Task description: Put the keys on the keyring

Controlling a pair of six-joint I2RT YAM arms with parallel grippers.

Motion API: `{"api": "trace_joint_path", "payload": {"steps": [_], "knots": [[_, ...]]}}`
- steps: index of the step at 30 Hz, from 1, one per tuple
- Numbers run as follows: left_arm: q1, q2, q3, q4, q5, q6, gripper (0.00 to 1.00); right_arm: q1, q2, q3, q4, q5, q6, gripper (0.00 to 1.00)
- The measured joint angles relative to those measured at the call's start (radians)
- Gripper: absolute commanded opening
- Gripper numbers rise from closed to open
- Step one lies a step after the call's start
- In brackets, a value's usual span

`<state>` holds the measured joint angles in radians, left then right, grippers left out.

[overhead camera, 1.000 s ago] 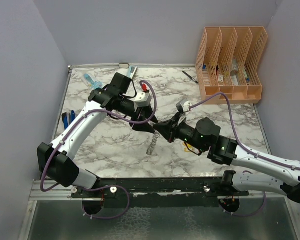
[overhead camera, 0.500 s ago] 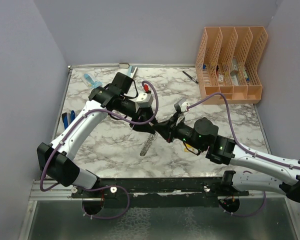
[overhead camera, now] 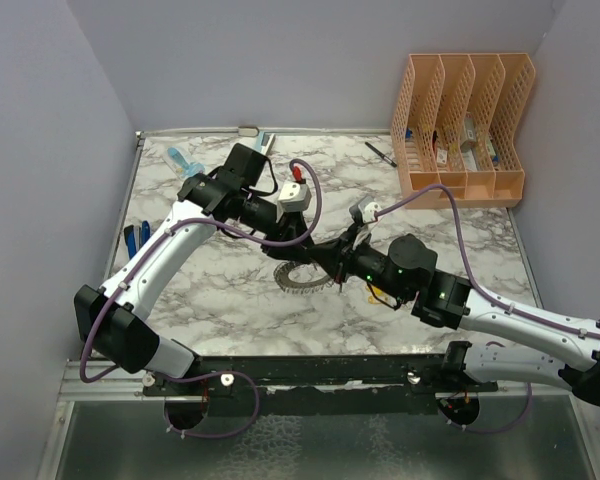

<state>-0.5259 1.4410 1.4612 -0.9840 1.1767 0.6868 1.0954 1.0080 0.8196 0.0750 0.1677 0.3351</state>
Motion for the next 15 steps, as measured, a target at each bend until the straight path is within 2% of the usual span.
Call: {"api": "trace_joint_path", "payload": {"steps": [3, 5, 11, 15], "knots": [[0.0, 0.0, -0.002, 0.024, 0.0, -0.033, 0.27, 0.0, 0.0, 0.0, 0.0, 0.002, 0.0, 0.01], [-0.001, 0.0, -0.007, 0.039, 0.0, -0.052, 0.24, -0.003, 0.0, 0.0, 0.0, 0.007, -0.003, 0.01], [-0.002, 0.0, -0.025, 0.071, 0.0, -0.08, 0.24, -0.004, 0.0, 0.0, -0.009, 0.015, -0.012, 0.01], [-0.003, -0.002, -0.039, 0.093, 0.0, -0.092, 0.28, -0.004, -0.002, 0.0, -0.015, 0.021, -0.015, 0.01]]}}
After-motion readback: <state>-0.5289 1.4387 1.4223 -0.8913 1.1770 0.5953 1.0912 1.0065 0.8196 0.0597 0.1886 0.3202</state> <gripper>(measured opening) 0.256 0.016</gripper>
